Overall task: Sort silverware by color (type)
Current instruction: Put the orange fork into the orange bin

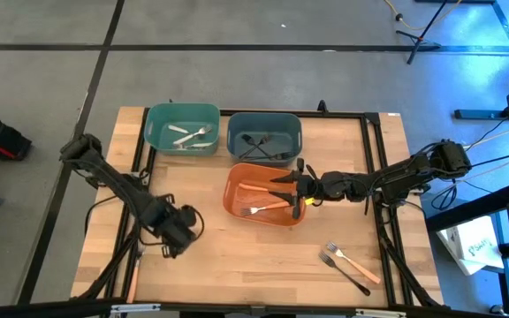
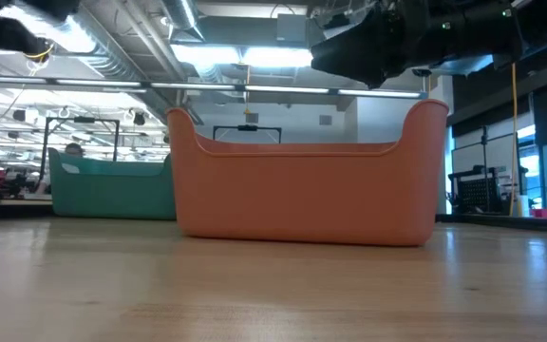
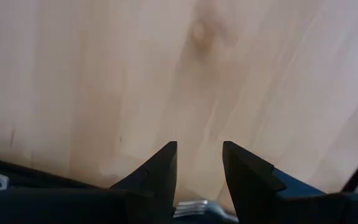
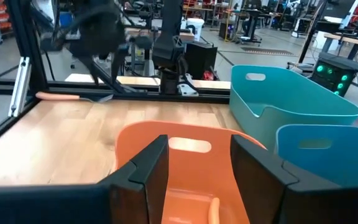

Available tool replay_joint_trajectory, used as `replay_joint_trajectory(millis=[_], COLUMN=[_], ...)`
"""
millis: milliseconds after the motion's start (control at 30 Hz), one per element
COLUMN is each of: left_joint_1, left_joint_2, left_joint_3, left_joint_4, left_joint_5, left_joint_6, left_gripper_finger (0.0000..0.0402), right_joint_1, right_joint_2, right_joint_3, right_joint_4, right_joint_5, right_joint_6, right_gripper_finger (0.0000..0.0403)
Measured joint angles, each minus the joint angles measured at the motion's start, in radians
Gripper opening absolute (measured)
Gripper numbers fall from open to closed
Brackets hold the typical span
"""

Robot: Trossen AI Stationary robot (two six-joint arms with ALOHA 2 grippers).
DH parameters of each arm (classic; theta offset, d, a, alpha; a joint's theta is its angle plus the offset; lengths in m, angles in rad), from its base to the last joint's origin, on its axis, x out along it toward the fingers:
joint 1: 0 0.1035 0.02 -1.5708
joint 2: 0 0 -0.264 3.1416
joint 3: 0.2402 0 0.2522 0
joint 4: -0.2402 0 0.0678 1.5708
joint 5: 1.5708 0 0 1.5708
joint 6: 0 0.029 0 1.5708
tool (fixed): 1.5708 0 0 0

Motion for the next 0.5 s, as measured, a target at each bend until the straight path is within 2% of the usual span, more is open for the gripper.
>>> replay_joint_trajectory(millis=[300,500], left_joint_1=[-0.113,-0.160], left_joint_2=[0.139,0.225], left_joint_3=[0.000,0.000], left_joint_4=[0.007,0.007], left_joint_5=[0.201,0.328], left_joint_6=[-0.005,-0.003], left_gripper_finger=[0.0124,0.0124], right_joint_1=[0.000,0.000], right_joint_2=[0.000,0.024], right_joint_3=[0.000,0.000], right_joint_4=[0.017,0.049], right_joint_5=[-0.001,-0.038], right_joint_6=[0.087,0.133], right_gripper_finger=[0.0161,0.0161])
